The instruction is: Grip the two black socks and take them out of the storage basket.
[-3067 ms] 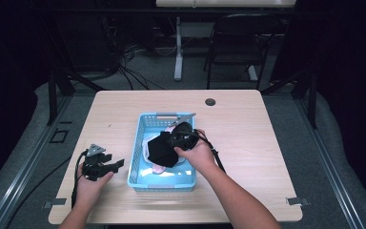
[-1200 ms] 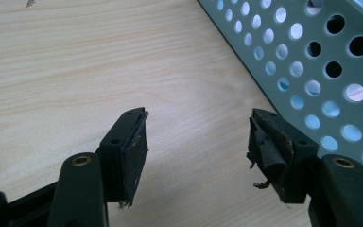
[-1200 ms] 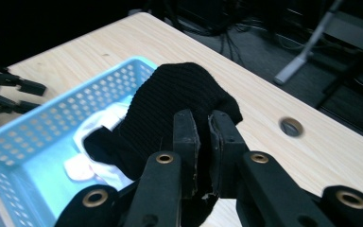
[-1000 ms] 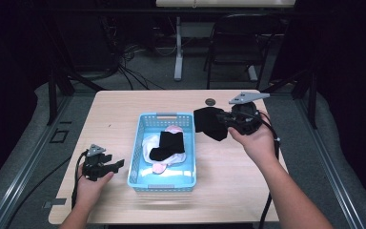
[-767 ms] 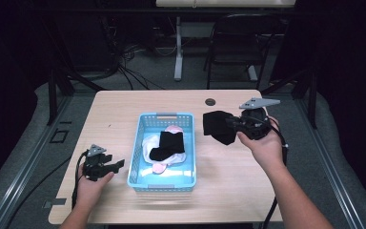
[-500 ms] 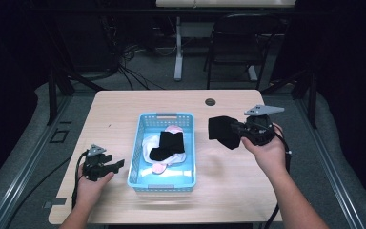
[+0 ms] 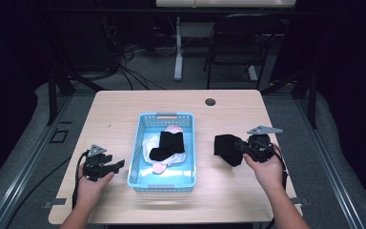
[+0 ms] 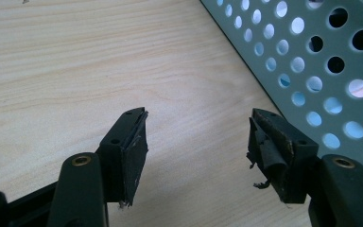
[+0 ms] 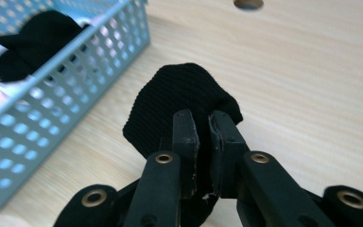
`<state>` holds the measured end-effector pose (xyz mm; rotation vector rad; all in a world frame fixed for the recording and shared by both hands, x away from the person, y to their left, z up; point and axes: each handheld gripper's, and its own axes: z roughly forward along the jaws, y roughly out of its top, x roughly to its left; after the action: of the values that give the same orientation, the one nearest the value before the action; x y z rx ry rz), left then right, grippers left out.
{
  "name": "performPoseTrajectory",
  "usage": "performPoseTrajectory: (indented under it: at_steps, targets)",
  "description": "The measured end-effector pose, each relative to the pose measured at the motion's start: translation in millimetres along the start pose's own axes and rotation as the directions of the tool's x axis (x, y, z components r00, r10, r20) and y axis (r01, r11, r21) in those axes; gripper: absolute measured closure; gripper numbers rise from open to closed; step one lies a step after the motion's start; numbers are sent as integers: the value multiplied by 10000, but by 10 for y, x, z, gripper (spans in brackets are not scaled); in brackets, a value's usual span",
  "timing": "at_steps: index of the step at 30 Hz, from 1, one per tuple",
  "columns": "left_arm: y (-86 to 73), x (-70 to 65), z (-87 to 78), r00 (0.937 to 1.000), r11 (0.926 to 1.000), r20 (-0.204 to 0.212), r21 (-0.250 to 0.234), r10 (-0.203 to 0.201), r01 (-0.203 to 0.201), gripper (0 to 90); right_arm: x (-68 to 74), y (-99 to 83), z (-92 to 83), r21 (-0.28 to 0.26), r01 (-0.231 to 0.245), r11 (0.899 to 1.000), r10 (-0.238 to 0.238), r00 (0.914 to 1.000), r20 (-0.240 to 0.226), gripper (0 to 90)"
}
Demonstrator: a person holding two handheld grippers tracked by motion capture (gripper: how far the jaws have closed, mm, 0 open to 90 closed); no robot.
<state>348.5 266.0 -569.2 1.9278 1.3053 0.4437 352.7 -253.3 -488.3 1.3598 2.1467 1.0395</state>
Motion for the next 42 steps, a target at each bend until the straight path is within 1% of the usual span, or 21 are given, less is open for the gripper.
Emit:
performPoseTrajectory:
  at_steps: [2,3,4,6,7,10,12,13,16,19,20,21,23,26,28,29,33,35,38,41,42]
  targets:
    - [2,-1,-4,10000,10000,-4,79,20,-20,380,-46,-88,45,151,-115,9998,112,9998,150,818]
    - [2,-1,-3,10000,10000,-8,64,15,-15,380,-63,-129,68,156,-236,9996,233,9995,201,818]
    - [0,-1,0,10000,10000,6,32,2,-2,380,-83,-156,81,224,-193,9996,186,9994,307,817]
    - [-3,-4,7,10000,10000,-49,-2,-7,7,380,-124,-235,119,242,-334,9991,322,9982,510,815]
    - [1,-2,0,10000,9999,-24,124,31,-30,380,-146,-273,130,290,-418,9987,403,9978,519,814]
    - [-6,-3,9,10000,10000,10,68,-17,17,380,-197,-399,163,275,-551,9981,523,9943,928,807]
    - [-7,-3,12,10000,10000,-1,68,-20,20,380,-225,-471,188,226,-681,9974,655,9927,1016,797]
    - [-8,-5,16,10000,10000,-32,10,-33,33,380,-241,-510,202,215,-848,9962,823,9914,1015,789]
    - [-4,-4,8,10000,10000,26,43,6,-6,380,-293,-584,213,267,-1212,9923,1181,9882,972,751]
    - [-5,-1,6,10000,10000,27,51,-14,14,380,-321,-622,220,284,-1382,9900,1346,9855,1035,695]
    - [-6,-1,10,10000,10000,14,17,-30,30,380,-323,-642,222,296,-1434,9892,1391,9836,1149,668]
    - [-6,0,10,10000,10000,25,35,-29,29,380,-328,-659,227,262,-1457,9890,1421,9840,1076,634]
    - [-7,-2,14,10000,10000,-8,-7,-48,48,380,-322,-678,232,180,-1430,9896,1401,9837,1124,576]
    - [-7,-1,14,10000,10000,-49,-39,-71,71,380,-307,-683,209,66,-1303,9915,1285,9838,1252,525]
    - [-8,1,19,9999,10000,-90,-11,-55,55,381,-300,-681,200,-192,-1387,9902,1400,9820,1270,494]
    - [-7,2,16,10000,10000,-70,46,-34,35,382,-301,-680,192,-185,-1389,9901,1401,9809,1350,483]
    - [-9,-1,23,9999,10000,-123,48,-8,8,383,-303,-675,174,-344,-1602,9865,1633,9786,1249,420]
    - [-9,-3,26,9999,10000,-111,11,-48,48,383,-302,-674,169,-321,-1525,9878,1554,9797,1267,415]
    - [-8,-2,25,9999,10000,-124,-3,-42,42,383,-291,-666,167,-222,-1554,9876,1568,9835,907,440]
    - [-8,0,22,9998,10000,-174,29,17,-17,383,-270,-643,156,-279,-1463,9888,1483,9848,908,440]
    - [-8,1,21,9998,10000,-184,28,16,-16,383,-258,-632,160,-322,-1531,9877,1558,9813,1131,424]
